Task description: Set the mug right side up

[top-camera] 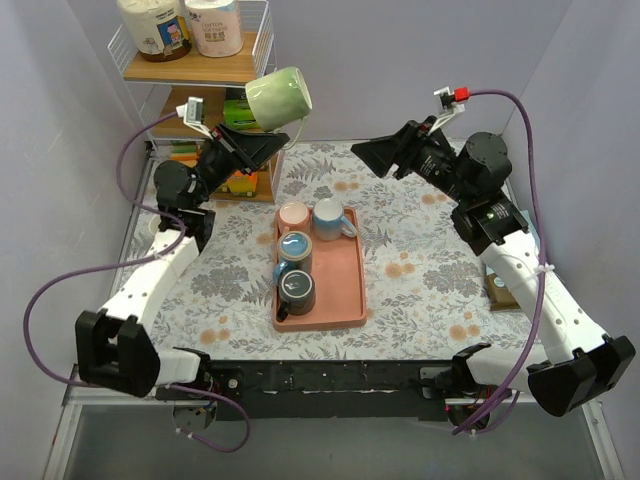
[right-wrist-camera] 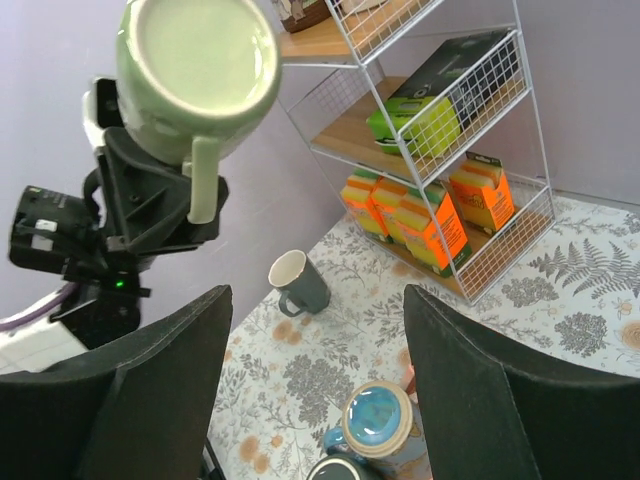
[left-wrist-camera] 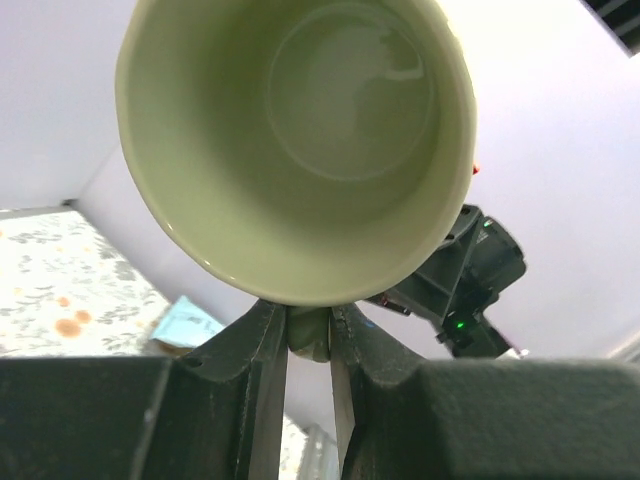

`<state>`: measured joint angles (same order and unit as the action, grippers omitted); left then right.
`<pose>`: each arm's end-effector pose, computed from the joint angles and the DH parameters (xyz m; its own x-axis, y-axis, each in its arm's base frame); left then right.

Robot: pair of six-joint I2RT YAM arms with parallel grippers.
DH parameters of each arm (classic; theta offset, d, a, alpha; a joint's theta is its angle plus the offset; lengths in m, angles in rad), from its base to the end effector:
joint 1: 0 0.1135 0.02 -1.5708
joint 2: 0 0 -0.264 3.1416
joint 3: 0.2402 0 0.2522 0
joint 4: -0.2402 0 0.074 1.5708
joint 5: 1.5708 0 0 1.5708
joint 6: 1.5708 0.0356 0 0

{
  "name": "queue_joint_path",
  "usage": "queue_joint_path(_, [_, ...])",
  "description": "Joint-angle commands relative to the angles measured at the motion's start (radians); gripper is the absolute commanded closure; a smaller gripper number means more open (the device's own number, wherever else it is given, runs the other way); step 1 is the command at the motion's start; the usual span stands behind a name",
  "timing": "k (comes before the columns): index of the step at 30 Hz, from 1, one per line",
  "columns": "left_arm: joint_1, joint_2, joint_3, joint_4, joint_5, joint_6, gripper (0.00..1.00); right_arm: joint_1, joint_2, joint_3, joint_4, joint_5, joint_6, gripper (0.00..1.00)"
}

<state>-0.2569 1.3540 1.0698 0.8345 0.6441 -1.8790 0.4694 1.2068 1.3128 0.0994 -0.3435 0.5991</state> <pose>0.2871 -0.0975 0.4138 -0.8187 -0.5727 -0.0407 0.2702 -0.3218 -0.9075 0.2340 0.1322 0.4677 -0.2558 0.4656 -0.8472 -0.6971 0.5183 0.4953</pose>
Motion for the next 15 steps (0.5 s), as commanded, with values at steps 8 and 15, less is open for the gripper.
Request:
queue_joint_path(8, [0.084,-0.294,0.010,-0.518,-0.073,0.293,1.00,-0.032,-0.023,0.005,0.020,-0.002,-0.005,0.23])
queue_joint_path(15, [0.119,-0.342,0.038,-0.719,-0.152,0.406,1.00,-0.044,-0.004,0.000,0.034,-0.029,0.011,0.24])
